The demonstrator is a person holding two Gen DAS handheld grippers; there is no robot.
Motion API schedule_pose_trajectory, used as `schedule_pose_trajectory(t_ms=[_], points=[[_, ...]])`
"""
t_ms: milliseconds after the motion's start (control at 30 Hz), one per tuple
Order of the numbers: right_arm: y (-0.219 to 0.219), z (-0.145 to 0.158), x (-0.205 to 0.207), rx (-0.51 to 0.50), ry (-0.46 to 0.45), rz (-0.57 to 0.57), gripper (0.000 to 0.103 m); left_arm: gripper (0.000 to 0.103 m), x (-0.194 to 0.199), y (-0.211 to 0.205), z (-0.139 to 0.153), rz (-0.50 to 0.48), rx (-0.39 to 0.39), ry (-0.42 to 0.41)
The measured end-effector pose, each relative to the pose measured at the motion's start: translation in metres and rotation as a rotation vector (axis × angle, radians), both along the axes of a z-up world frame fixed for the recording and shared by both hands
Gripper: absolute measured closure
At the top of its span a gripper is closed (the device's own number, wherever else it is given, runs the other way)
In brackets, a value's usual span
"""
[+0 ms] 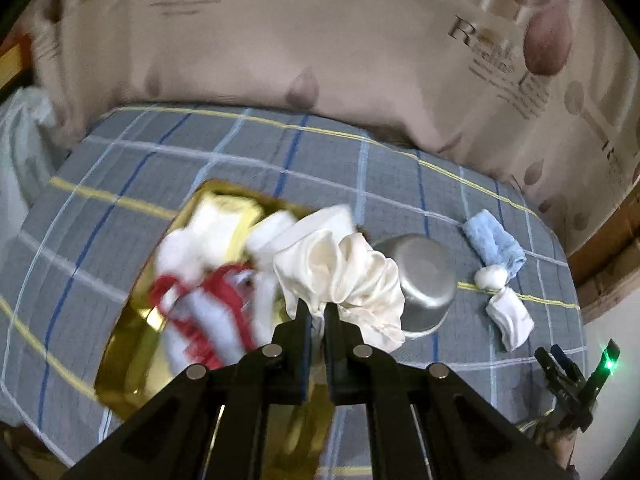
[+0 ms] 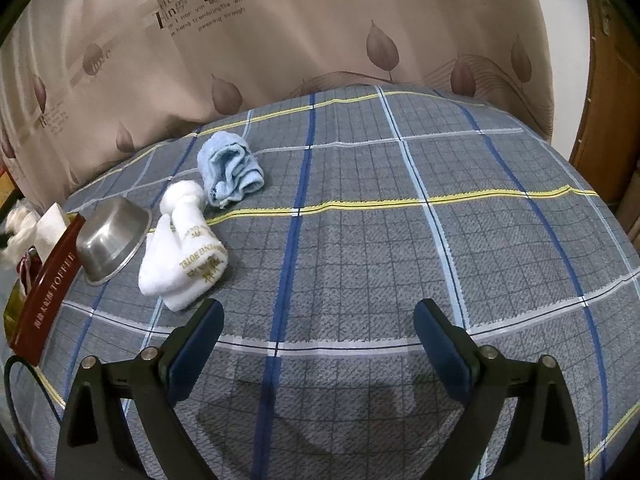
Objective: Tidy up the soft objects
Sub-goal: 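Carry the cream satin cloth over the tray with the left gripper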
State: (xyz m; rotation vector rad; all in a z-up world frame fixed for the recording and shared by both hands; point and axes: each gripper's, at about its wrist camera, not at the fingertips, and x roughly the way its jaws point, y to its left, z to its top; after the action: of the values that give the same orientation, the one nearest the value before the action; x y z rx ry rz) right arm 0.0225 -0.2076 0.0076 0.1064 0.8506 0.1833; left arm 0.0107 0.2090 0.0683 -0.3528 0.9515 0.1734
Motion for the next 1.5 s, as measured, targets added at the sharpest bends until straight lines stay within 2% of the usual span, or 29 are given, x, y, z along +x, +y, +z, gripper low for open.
schedule_pose_trajectory(t_ms=[200, 367, 700, 1133, 1233, 1367, 1500], points=[[0.003, -0.002, 0.002, -0.018, 0.014, -0.005, 0.008, 0.097, -0.040, 0.012, -0.015, 0.050, -0.060, -0.019], [0.005, -0.004, 0.003, -0.037, 0.024, -0.010, 0.008, 0.097, -0.061, 0.012, -0.019, 0.062, -0.057, -0.048], [0.006, -0.007, 0.005, -0.071, 0.046, -0.022, 0.008, 0.097, -0.082, 0.021, -0.034, 0.093, -0.103, -0.078], [0.009, -0.009, 0.006, -0.105, 0.061, -0.038, 0.008, 0.097, -0.070, 0.015, -0.044, 0.065, -0.074, -0.087], [0.008, -0.005, 0.003, -0.109, 0.031, -0.061, 0.008, 0.097, -0.067, 0.014, -0.046, 0.063, -0.062, -0.088], [0.013, 0.006, 0.002, -0.104, 0.004, -0.028, 0.008, 0.096, -0.063, 0.013, -0.051, 0.057, -0.057, -0.079], [0.035, 0.035, 0.004, -0.037, -0.029, 0.092, 0.008, 0.095, -0.059, 0.009, -0.060, 0.038, -0.053, -0.055]])
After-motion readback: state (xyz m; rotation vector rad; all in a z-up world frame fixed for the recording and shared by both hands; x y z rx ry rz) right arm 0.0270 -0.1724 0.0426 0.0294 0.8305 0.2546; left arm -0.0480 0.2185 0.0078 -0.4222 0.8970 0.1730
